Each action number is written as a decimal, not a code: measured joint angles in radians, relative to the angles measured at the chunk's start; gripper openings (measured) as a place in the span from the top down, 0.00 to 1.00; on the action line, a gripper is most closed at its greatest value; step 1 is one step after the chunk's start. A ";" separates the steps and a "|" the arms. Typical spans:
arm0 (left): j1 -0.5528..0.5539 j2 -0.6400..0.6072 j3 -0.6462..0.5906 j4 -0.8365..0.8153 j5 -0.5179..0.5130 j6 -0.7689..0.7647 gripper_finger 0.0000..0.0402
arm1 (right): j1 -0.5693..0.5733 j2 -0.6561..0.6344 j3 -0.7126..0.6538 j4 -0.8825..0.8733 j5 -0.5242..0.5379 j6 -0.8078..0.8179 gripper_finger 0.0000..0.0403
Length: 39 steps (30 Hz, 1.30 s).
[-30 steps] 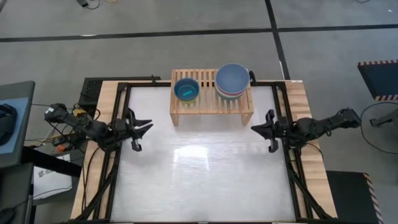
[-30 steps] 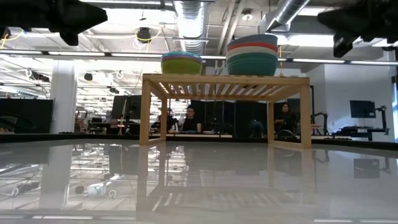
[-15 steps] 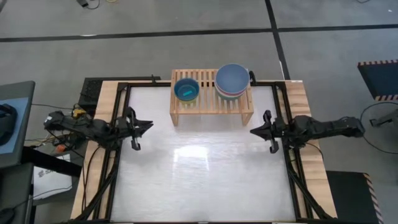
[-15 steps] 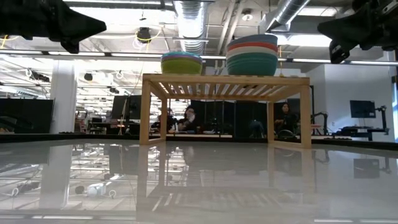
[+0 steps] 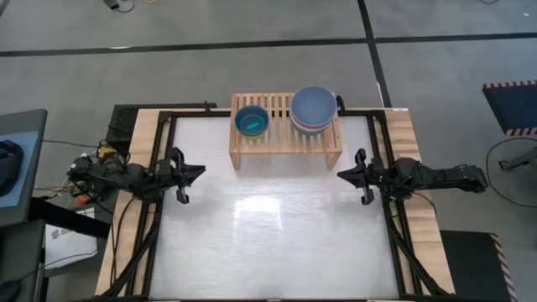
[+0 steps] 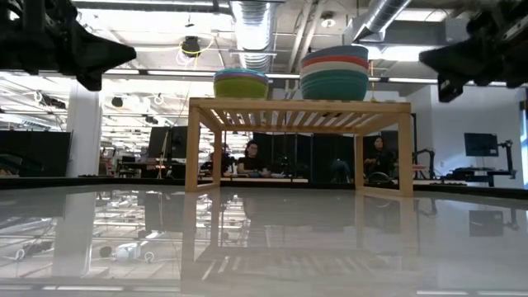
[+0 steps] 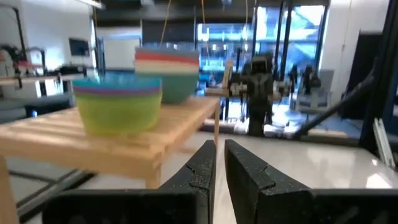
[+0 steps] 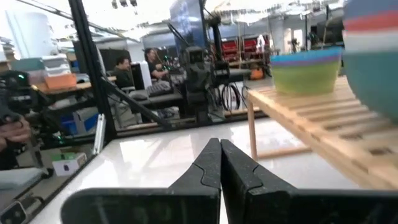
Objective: Place and stack bowls onto a shelf
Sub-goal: Return to Home Position
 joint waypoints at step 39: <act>0.193 -0.007 -0.007 -0.200 0.295 0.016 1.00 | -0.099 -0.031 -0.038 -0.122 -0.053 -0.035 0.93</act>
